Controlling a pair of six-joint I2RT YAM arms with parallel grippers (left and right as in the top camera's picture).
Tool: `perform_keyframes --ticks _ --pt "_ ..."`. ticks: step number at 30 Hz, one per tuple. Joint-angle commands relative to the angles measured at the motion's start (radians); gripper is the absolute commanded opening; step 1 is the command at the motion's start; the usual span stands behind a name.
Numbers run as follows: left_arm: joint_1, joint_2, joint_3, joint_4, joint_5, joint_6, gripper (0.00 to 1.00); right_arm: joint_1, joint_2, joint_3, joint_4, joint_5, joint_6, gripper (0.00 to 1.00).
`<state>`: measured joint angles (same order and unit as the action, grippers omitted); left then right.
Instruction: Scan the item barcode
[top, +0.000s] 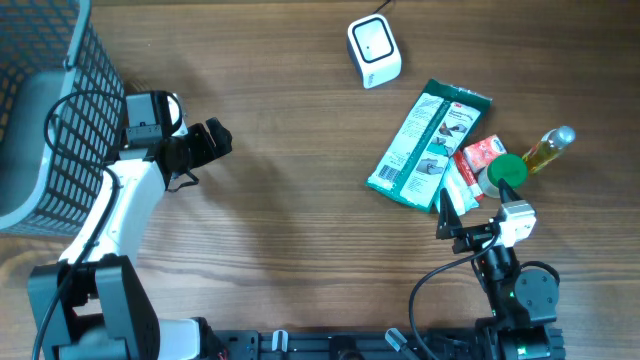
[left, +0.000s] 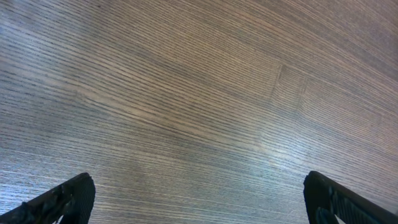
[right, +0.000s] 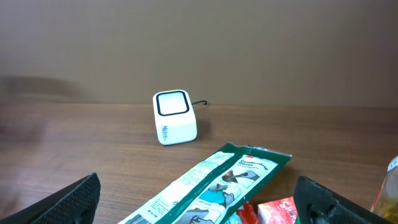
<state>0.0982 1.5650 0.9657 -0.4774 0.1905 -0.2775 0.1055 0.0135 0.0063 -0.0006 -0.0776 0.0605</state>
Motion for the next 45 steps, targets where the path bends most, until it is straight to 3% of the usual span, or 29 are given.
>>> perform_keyframes --ticks 1,9,16,19,26,39,45 --pt "0.005 -0.007 -0.003 0.002 -0.002 0.009 1.00 -0.005 -0.009 -0.001 0.002 0.017 0.018 1.00" --pt "0.005 -0.092 -0.003 0.002 -0.002 0.009 1.00 -0.005 -0.009 -0.001 0.002 0.017 0.018 1.00" --pt "0.005 -0.460 -0.003 0.002 -0.002 0.009 1.00 -0.005 -0.009 -0.001 0.002 0.017 0.018 1.00" --pt "0.005 -0.695 -0.003 0.002 -0.002 0.009 1.00 -0.005 -0.009 -0.001 0.002 0.017 0.018 1.00" --pt "0.005 -0.966 -0.003 -0.003 -0.002 0.009 1.00 -0.005 -0.009 -0.001 0.002 0.017 0.018 1.00" --pt "-0.069 -1.329 -0.008 -0.346 -0.140 0.039 1.00 -0.005 -0.009 -0.001 0.002 0.017 0.019 1.00" --pt "-0.082 -1.470 -0.095 -0.365 -0.140 0.038 1.00 -0.005 -0.009 -0.001 0.002 0.017 0.018 1.00"
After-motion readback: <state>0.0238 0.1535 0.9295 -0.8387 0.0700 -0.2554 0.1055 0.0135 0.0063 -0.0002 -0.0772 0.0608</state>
